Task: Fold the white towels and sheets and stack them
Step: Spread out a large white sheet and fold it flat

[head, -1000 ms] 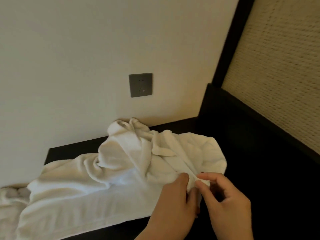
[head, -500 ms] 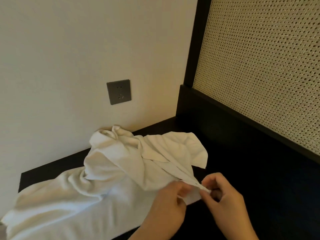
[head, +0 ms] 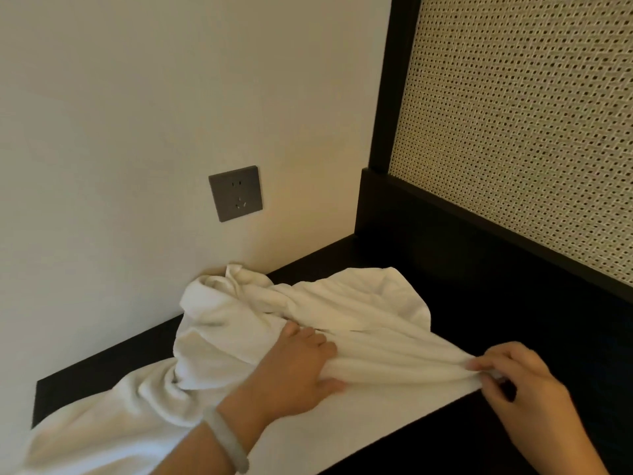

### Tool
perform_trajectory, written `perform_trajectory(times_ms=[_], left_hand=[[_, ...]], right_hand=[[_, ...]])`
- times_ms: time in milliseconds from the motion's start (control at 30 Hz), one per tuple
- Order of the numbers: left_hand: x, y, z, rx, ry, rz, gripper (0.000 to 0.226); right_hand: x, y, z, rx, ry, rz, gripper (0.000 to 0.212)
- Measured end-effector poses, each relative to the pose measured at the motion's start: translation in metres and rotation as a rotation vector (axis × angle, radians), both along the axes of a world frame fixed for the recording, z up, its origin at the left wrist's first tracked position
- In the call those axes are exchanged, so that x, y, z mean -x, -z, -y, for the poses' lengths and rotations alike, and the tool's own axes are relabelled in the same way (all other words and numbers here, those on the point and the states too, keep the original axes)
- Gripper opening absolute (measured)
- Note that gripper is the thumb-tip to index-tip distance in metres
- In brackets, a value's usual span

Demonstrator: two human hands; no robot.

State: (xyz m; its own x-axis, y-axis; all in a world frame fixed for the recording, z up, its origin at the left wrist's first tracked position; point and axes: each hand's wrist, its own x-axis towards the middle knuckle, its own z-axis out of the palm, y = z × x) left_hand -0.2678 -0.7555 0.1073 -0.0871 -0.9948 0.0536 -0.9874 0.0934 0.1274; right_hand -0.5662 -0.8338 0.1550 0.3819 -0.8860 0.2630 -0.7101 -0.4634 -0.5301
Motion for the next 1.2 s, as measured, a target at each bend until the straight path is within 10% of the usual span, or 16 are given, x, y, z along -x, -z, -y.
perform_trajectory(times_ms=[800,1200], left_hand=[[-0.012,0.013,0.075,0.038,-0.366,-0.108,0.038],[-0.037,0.0,0.081,0.125,-0.037,0.448,0.032]], right_hand=[[0.011,0.023,0.036,-0.149,0.071,0.152,0.029],[0.013,0.024,0.036,-0.127,0.069,0.168,0.038]])
